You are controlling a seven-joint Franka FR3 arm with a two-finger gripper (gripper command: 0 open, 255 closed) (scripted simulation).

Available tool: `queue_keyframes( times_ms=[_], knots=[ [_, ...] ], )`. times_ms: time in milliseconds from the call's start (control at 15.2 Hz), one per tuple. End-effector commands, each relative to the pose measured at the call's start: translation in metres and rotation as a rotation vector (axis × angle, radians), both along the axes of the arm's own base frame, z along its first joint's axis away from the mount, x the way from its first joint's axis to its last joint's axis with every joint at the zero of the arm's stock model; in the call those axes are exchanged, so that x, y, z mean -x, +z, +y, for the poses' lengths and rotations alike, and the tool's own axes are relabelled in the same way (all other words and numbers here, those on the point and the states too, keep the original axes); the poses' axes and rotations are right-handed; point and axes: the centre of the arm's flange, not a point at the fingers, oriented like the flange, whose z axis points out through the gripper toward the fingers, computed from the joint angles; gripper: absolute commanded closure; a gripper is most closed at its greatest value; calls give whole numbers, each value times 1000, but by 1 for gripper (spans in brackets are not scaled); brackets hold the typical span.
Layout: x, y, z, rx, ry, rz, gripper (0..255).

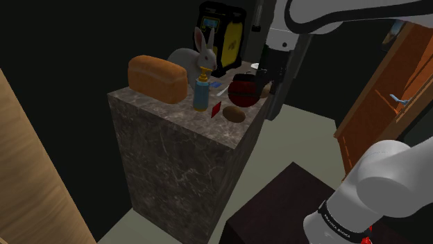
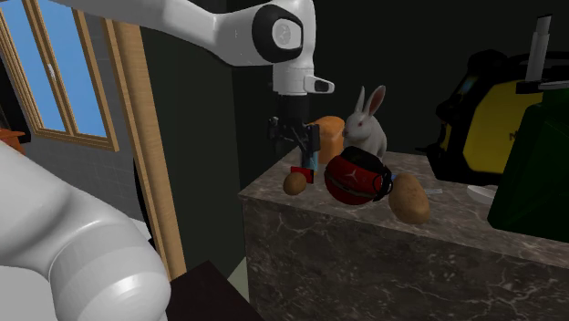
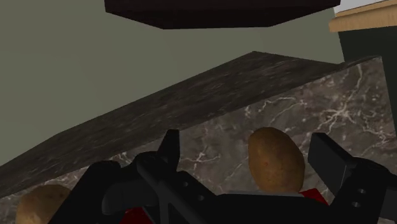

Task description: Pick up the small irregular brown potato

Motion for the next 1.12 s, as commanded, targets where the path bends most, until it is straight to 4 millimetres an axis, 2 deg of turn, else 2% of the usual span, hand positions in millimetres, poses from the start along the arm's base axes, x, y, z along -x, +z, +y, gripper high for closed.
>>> queue_keyframes(
  times_ms=[0,462,528,990,1056],
  knots=[
    [-24,-14,10,-12,-16,15,0],
    [-95,-66,47,-51,-67,69,0],
    [-95,-66,48,-51,-67,69,0],
    [-95,-106,48,-51,-67,69,0],
    [-95,-106,48,-51,-67,69,0]
  ],
)
